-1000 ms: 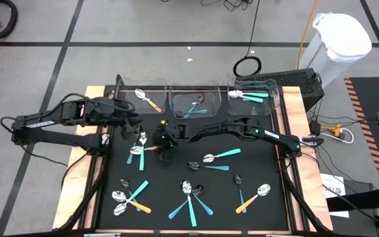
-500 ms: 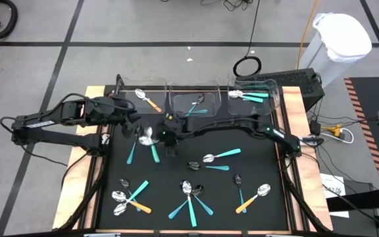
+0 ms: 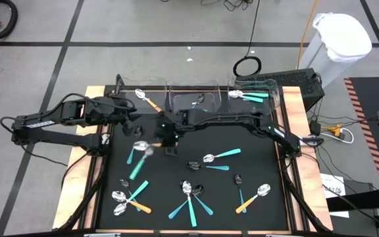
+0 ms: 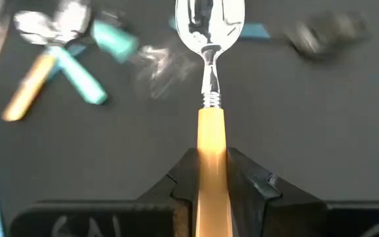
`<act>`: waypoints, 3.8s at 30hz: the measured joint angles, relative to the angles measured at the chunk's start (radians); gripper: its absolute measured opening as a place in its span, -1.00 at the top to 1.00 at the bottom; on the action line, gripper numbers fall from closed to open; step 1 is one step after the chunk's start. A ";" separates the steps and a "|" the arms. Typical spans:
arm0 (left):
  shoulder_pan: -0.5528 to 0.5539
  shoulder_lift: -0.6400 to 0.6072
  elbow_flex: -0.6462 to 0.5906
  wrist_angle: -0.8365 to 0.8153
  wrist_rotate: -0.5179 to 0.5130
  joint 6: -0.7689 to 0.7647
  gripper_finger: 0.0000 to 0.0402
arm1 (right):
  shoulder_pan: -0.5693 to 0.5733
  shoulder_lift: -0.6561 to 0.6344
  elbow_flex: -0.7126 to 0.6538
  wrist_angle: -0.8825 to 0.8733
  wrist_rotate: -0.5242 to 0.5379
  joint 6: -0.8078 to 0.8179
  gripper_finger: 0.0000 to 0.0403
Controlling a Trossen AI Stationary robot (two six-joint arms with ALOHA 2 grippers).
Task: Sort silverware by color (type)
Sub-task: Put the yellow spoon into the left transparent bin, then put the light green spoon into the right transparent bin
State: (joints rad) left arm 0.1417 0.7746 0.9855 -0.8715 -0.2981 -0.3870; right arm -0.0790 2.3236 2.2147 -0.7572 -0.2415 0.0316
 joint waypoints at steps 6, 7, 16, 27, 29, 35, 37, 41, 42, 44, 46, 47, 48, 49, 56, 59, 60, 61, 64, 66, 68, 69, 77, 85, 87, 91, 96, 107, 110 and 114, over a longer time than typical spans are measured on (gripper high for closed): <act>0.000 0.002 0.000 0.000 -0.003 0.000 0.20 | -0.022 0.001 -0.003 -0.098 0.227 0.054 0.74; 0.000 0.002 0.000 0.000 -0.003 0.000 0.20 | -0.025 -0.004 -0.003 -0.089 0.243 0.040 0.74; 0.000 -0.001 -0.001 -0.002 -0.006 -0.053 0.20 | -0.043 -0.014 0.035 0.209 0.342 -0.127 0.74; 0.000 -0.040 -0.001 0.017 -0.055 -0.106 0.20 | -0.195 0.038 0.034 0.598 0.311 -0.317 0.74; 0.000 -0.045 -0.001 0.036 -0.059 -0.106 0.20 | -0.220 0.058 0.034 0.649 0.258 -0.302 0.74; 0.000 -0.047 -0.001 0.047 -0.073 -0.110 0.20 | -0.266 0.101 0.034 0.685 0.221 -0.248 0.61; 0.000 -0.047 -0.001 0.045 -0.081 -0.127 0.20 | -0.276 0.105 0.032 0.673 0.188 -0.188 0.46; 0.001 -0.047 -0.001 0.042 -0.107 -0.131 0.20 | -0.287 0.101 0.033 0.671 0.191 -0.134 0.12; 0.001 -0.047 -0.001 0.042 -0.107 -0.131 0.20 | -0.289 0.101 0.034 0.671 0.192 -0.121 0.04; 0.001 -0.047 -0.001 0.041 -0.107 -0.131 0.20 | -0.291 0.101 0.034 0.664 0.197 -0.080 -0.12; 0.000 -0.047 -0.001 0.037 -0.106 -0.131 0.20 | -0.291 0.100 0.034 0.647 0.229 -0.019 -0.23; 0.000 -0.047 -0.001 0.033 -0.106 -0.131 0.20 | -0.290 0.093 0.034 0.622 0.242 0.016 -0.27; 0.000 -0.047 -0.001 0.026 -0.106 -0.132 0.20 | -0.288 0.088 0.034 0.588 0.257 0.048 -0.30; 0.000 -0.047 -0.001 0.012 -0.104 -0.132 0.20 | -0.285 0.079 0.034 0.562 0.274 0.080 -0.32; -0.002 -0.042 -0.001 -0.029 -0.070 -0.129 0.20 | -0.260 -0.044 0.034 0.246 0.319 0.234 -0.25; -0.006 -0.032 -0.007 -0.018 -0.061 -0.108 0.20 | -0.238 -0.116 0.034 0.166 0.320 0.208 -0.19; -0.007 -0.029 -0.013 -0.013 -0.059 -0.104 0.20 | -0.232 -0.143 0.034 0.145 0.317 0.197 -0.18; -0.007 -0.027 -0.023 -0.001 -0.059 -0.101 0.20 | -0.224 -0.168 0.034 0.113 0.316 0.184 -0.18; -0.007 -0.019 -0.060 0.079 -0.049 -0.103 0.20 | -0.210 -0.241 0.034 0.021 0.315 0.133 -0.17; -0.010 -0.009 -0.086 0.144 -0.047 -0.103 0.20 | -0.206 -0.287 0.034 -0.036 0.306 0.097 -0.17; -0.016 0.000 -0.115 0.239 -0.043 -0.103 0.20 | -0.207 -0.329 0.034 -0.095 0.258 0.077 -0.17; -0.020 0.006 -0.130 0.288 -0.042 -0.104 0.20 | -0.207 -0.348 0.034 -0.117 0.227 0.069 -0.17; -0.052 0.121 -0.202 0.517 0.016 -0.134 0.20 | -0.170 -0.485 -0.113 -0.254 0.039 0.018 -0.17; -0.130 0.311 -0.205 0.532 0.016 -0.374 0.20 | -0.088 -0.775 -0.607 -0.109 0.001 0.063 -0.17; -0.161 0.355 -0.205 0.533 0.017 -0.430 0.20 | -0.075 -0.863 -0.743 -0.027 0.002 0.118 -0.17; -0.212 0.415 -0.205 0.533 0.025 -0.559 0.20 | -0.049 -1.014 -0.979 0.132 0.003 0.246 -0.17; -0.261 0.455 -0.205 0.528 0.032 -0.692 0.20 | -0.010 -1.129 -1.164 0.270 0.038 0.391 -0.17; -0.373 0.508 -0.204 0.479 0.044 -0.795 0.20 | 0.114 -1.126 -1.333 0.296 0.171 0.470 -0.17; -0.409 0.523 -0.204 0.399 0.063 -0.859 0.20 | 0.158 -1.127 -1.356 0.348 0.220 0.479 -0.17; -0.443 0.541 -0.204 0.302 0.074 -0.917 0.20 | 0.215 -1.127 -1.359 0.364 0.349 0.469 -0.17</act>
State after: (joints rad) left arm -0.3008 1.3157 0.7815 -0.5698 -0.2244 -1.3045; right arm 0.1363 1.1968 0.8555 -0.3936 0.1076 0.5004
